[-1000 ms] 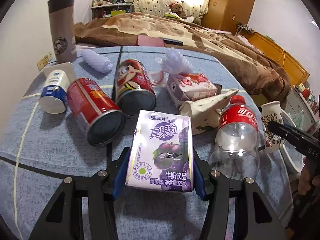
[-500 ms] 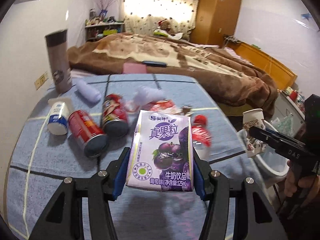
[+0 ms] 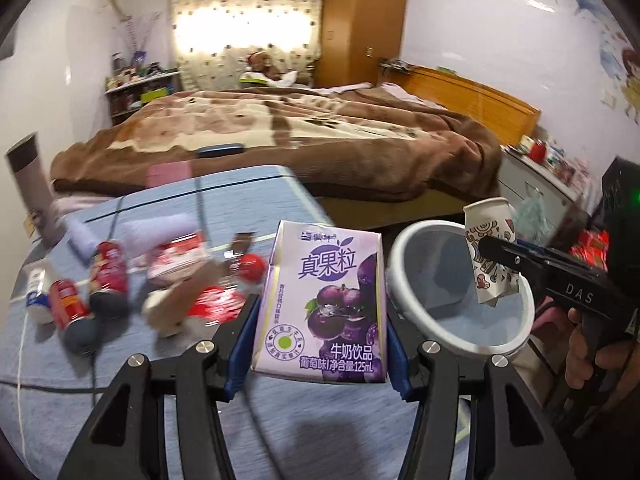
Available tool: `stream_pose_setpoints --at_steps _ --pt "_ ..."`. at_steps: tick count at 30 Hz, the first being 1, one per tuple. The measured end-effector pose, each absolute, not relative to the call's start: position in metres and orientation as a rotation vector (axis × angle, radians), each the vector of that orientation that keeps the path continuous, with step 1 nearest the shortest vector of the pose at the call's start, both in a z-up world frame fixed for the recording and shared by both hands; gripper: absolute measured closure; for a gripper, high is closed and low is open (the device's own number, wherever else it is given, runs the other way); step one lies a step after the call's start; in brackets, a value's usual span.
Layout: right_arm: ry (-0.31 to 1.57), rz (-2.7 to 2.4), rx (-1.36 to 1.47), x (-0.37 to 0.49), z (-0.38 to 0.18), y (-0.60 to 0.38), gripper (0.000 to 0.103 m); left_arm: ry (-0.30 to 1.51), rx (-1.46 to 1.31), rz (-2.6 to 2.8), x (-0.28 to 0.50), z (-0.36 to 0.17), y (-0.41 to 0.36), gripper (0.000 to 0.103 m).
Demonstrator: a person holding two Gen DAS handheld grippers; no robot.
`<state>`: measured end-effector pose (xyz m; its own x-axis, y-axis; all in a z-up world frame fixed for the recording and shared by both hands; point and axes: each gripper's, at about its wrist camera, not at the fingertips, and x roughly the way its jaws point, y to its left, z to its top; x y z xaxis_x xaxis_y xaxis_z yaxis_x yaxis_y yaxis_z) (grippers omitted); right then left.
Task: Collect trash
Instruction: 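Carry cup and carton over the white bin and open both tools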
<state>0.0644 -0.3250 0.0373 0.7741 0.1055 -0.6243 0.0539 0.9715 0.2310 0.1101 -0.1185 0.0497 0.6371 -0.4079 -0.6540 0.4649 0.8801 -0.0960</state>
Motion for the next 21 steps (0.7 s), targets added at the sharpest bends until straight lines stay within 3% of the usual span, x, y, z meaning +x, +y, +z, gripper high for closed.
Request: stream_pose_setpoints --at_steps 21 --pt "0.813 -0.186 0.289 0.057 -0.01 -0.411 0.056 0.828 0.156 -0.708 0.109 0.019 -0.255 0.045"
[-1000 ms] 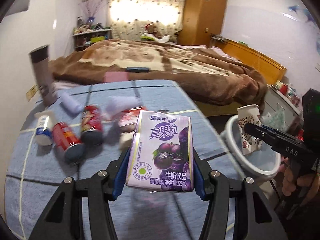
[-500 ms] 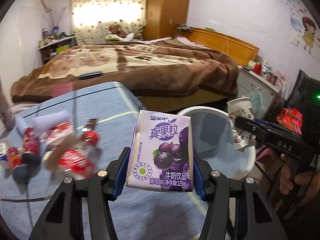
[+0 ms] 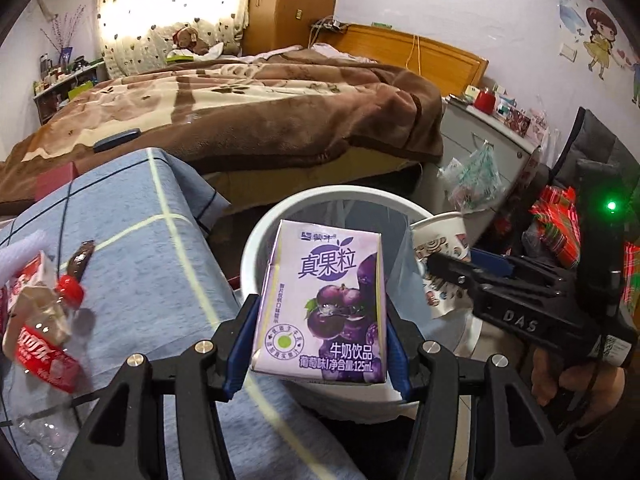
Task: Collect trash
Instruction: 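Carry cup and carton over the white bin and open both tools, then move both tools back to the table toward the bottle and cans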
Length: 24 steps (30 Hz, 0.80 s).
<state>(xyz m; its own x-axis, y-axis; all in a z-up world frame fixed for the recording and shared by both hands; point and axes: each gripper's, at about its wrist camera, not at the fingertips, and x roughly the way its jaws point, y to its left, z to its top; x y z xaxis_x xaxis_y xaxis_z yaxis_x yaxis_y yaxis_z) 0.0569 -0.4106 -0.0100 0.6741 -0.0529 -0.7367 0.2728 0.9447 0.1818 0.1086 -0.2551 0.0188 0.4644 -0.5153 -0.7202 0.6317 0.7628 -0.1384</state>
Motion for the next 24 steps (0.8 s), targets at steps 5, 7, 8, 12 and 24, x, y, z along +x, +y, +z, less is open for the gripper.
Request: stream_pose_setpoints --at_steps 5,7,8,12,24 --pt "0.85 -0.202 0.28 0.057 -0.017 -0.417 0.052 0.851 0.168 -0.695 0.112 0.011 -0.261 0.04" --pt "0.85 -0.201 0.279 0.055 -0.016 -0.419 0.052 0.844 0.166 -0.692 0.112 0.01 -0.259 0.033" --pt "0.847 -0.204 0.281 0.054 -0.016 -0.42 0.051 0.846 0.159 -0.693 0.113 0.01 -0.258 0.033" --pt "0.84 -0.212 0.289 0.052 -0.015 -0.421 0.045 0.843 0.149 -0.678 0.113 0.011 -0.25 0.032" --pt "0.806 -0.197 0.289 0.05 -0.005 -0.402 0.045 0.809 0.106 -0.604 0.109 0.019 -0.208 0.032"
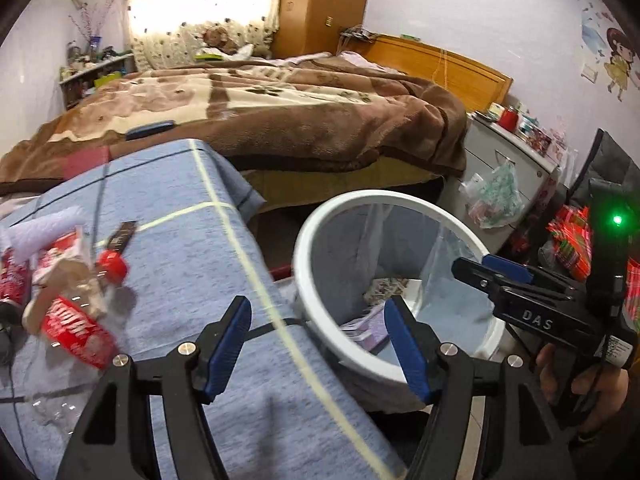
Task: Collect trash
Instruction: 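Move both tools back to the table toward the bottle and cans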
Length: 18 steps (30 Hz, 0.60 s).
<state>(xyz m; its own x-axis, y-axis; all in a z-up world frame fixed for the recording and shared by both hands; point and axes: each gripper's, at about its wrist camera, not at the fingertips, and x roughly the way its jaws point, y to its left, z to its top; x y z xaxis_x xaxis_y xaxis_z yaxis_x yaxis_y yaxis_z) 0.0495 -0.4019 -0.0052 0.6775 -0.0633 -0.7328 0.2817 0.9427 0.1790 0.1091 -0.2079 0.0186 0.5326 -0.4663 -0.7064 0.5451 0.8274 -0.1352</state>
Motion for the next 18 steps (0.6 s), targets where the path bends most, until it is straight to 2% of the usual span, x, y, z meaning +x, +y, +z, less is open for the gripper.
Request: stream_pose_setpoints --at_steps 18 --pt "0.738 -0.038 0.311 0.062 0.011 -0.322 0.045 0.737 0.01 -0.396 0.1 0.034 -0.093 0.03"
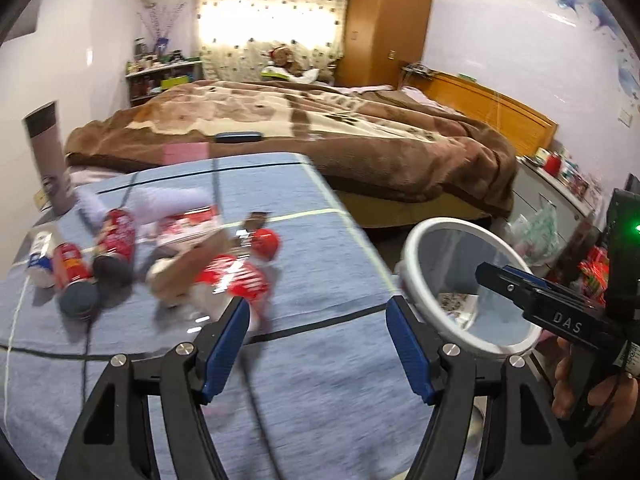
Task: Collect trash
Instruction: 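Move both tools back to the table toward the bottle and cans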
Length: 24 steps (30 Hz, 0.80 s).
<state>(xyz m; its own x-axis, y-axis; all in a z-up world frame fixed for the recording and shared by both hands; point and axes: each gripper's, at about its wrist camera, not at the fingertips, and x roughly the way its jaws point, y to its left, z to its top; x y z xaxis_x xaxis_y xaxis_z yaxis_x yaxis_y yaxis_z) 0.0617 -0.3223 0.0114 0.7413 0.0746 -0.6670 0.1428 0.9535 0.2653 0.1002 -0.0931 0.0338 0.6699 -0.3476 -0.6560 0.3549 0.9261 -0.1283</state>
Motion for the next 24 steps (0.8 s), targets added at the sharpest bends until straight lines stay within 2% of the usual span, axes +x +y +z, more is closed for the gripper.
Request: stream_pose_setpoints --at_steps 15,24 --pt "0.774 0.128 0.301 0.097 0.009 -0.231 0.045 0.742 -0.104 -0.172 0.113 0.021 0.024 0.03" --pt "0.809 0.163 0.268 0.114 0.007 -0.187 0.045 0.752 -0.119 -0.098 0.117 0.012 0.069 0.028"
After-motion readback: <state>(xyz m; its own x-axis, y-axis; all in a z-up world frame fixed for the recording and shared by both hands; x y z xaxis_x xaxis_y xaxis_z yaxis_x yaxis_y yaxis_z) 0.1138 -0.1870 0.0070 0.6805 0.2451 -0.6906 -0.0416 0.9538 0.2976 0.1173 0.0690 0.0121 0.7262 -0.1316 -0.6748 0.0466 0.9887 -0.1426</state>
